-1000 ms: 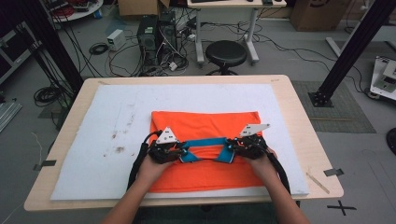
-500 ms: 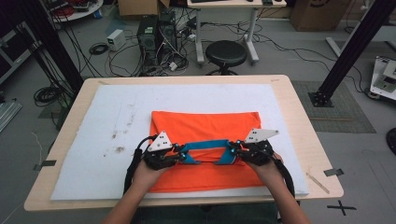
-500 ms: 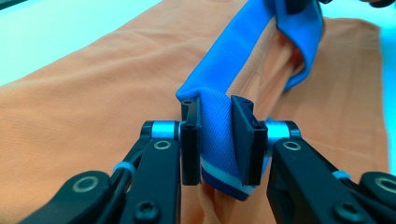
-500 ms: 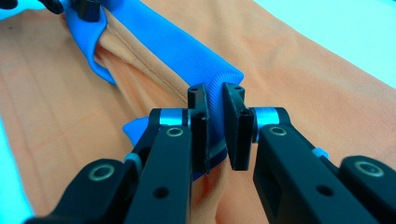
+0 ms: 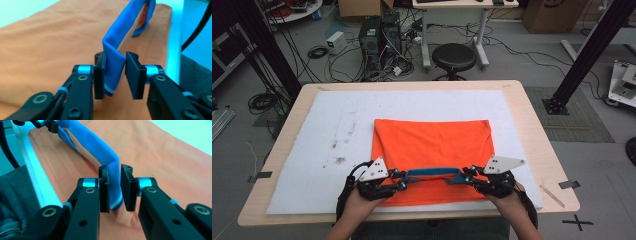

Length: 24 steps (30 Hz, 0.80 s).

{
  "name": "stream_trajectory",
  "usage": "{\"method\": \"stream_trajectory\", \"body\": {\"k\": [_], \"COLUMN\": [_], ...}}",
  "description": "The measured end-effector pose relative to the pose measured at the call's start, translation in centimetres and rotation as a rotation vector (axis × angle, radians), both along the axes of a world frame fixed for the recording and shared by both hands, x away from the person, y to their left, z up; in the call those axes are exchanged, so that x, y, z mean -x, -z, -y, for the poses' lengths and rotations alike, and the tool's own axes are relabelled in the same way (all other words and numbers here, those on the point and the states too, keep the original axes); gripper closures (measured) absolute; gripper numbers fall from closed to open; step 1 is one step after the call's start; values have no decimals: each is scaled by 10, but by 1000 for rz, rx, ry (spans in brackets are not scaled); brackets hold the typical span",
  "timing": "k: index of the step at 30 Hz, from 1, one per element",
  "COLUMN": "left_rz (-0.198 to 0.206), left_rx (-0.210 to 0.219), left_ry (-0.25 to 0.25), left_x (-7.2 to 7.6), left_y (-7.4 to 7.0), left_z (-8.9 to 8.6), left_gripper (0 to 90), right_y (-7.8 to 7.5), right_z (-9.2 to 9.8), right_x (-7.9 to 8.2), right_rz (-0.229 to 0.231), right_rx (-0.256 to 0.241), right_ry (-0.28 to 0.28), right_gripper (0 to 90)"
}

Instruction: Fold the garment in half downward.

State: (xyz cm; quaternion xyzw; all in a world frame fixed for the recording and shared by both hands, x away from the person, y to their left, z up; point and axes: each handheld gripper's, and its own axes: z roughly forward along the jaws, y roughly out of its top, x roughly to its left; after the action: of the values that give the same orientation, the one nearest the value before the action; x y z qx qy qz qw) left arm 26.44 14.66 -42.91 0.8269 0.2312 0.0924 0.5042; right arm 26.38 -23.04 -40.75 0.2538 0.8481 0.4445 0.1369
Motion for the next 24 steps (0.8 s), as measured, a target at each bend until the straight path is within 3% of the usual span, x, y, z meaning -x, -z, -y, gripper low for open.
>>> {"method": "stream_trajectory", "body": {"k": [3, 5, 7, 12, 16, 24], "left_rz": [8, 8, 19, 12, -1, -8], "left_rx": [27, 87, 102, 68, 55, 9], "left_ry": [-17, -49, -87, -148, -165, -215], "left_x": [3, 3, 0, -19, -38, -70], "left_y": [-4, -12, -15, -12, -8, -5], "left_z": [-8, -19, -26, -31, -30, -25], "left_gripper": [613, 522, 478, 423, 400, 364], "right_y": [0, -3, -4, -3, -4, -4], "right_z": [7, 17, 21, 28, 33, 43], "right_x": [3, 3, 0, -15, -27, -56], "right_rz": [-3, 1, 6, 16, 38, 29], "right_rx": [-13, -23, -24, -3, 14, 16], "right_ry": [14, 46, 69, 124, 162, 230], "right_gripper": [754, 741, 726, 704, 669, 641]}}
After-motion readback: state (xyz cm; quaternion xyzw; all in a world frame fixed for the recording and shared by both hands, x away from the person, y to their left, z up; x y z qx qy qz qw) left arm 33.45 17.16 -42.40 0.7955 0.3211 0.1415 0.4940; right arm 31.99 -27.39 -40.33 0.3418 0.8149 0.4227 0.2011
